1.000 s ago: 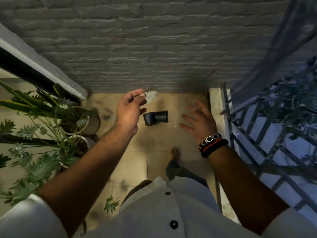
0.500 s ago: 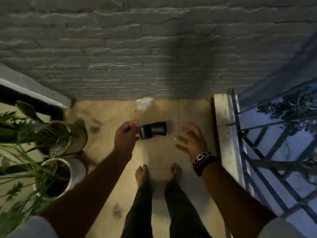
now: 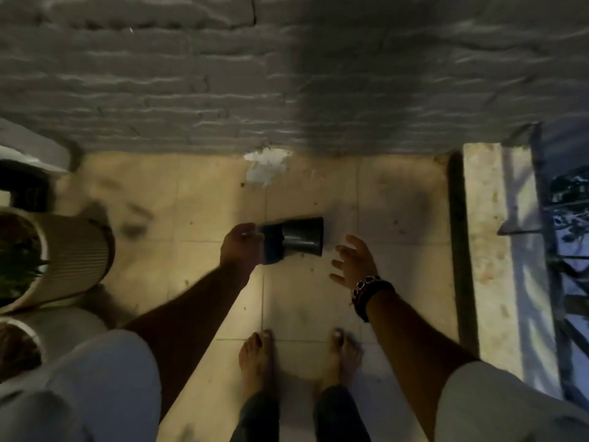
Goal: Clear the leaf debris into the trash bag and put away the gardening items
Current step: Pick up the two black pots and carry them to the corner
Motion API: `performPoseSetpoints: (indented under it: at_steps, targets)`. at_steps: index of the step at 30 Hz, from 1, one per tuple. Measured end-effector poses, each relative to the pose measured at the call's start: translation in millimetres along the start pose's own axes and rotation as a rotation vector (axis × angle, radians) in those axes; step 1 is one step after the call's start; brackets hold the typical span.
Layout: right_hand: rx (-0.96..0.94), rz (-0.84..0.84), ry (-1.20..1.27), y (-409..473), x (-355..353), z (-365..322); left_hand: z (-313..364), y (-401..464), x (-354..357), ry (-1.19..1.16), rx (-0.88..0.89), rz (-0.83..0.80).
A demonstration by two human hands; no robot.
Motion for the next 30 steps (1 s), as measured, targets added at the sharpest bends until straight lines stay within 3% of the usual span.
performPoseSetpoints:
  at_steps: [8, 17, 23, 25, 27, 30]
  targets:
    - [0.096, 0.011, -0.113, 80.6, 11.1, 36.3, -46.3, 89.0, 18.9, 0.162, -0.046, -0.05]
    - [0.24, -0.112, -0.23, 115.4, 42.2, 61.9, -62.5, 140.4, 32.6, 0.537, -0.21, -0.203]
    - [0.289, -0.085, -0.134, 113.5, 38.5, 70.2, -73.0, 127.2, 20.2, 0.664, -0.11, -0.094]
    - [0.22, -0.028, -0.275, 105.6, 32.7, 67.0, -71.5, 105.1, 13.4, 0.668, -0.108, -0.075]
    - [0.103, 0.028, -0.566, 87.7, 26.2, 58.9, -60.4, 78.2, 5.8, 0.792, -0.02, -0.038]
    - [-0.166, 0.334, -0.825, 39.8, 9.9, 31.9, -39.8, 29.5, -12.9, 0.841, 0.109, 0.08]
Point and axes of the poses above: each hand's wrist, its own y-axis towards the middle knuckle, its own x-axis out of the palm, z = x × y, the point moved 5 cm from there along y, towards the middle knuckle, and after that the axes turned 3 degrees about -z, right-handed, at the moved point
